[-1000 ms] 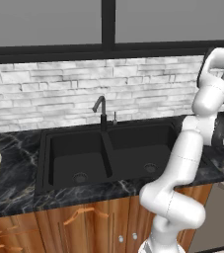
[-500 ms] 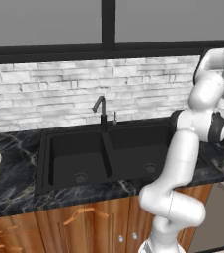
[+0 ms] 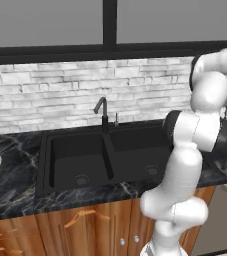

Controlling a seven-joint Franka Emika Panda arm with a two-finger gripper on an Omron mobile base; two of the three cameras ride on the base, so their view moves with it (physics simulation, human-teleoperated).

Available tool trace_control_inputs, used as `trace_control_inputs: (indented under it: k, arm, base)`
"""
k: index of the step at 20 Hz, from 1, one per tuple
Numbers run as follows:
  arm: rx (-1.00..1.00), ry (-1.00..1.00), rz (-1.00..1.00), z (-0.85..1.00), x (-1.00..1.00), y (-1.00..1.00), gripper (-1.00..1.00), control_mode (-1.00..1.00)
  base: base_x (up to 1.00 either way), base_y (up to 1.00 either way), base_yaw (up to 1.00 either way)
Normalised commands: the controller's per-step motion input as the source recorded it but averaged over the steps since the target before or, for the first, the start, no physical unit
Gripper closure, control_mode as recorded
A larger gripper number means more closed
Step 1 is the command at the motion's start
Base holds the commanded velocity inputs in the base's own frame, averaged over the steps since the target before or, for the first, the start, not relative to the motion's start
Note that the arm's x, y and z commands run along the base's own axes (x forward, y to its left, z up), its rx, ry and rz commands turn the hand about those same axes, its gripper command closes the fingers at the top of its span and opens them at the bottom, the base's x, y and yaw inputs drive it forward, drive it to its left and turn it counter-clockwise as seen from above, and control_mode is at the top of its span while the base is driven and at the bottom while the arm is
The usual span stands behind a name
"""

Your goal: Place the tupperware in the left basin and the bowl in the right basin of the sink.

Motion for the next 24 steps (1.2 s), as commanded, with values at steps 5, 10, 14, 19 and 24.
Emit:
trace_control_inputs:
  k: [5, 10, 14, 19, 24]
  arm:
    - [-0.12, -0.09, 0.16, 0.00, -0.50, 0.74, 1.00, -1.00]
    - [-0.09, -0.16, 0.14, 0.03, -0.31, 0.59, 1.00, -1.00]
    - [-0.07, -0.24, 0.11, 0.17, -0.36, 0.49, 1.00, -1.00]
    - [-0.05, -0.29, 0.10, 0.23, -0.32, 0.43, 1.00, -1.00]
    - [-0.02, -0.20, 0.09, 0.28, -0.31, 0.44, 1.00, -1.00]
  base:
    - [0.00, 0.00, 0.00]
    - [0.00, 0.00, 0.00]
    - [0.00, 0.00, 0.00]
    - [0.00, 0.00, 0.00]
    - [0.00, 0.00, 0.00]
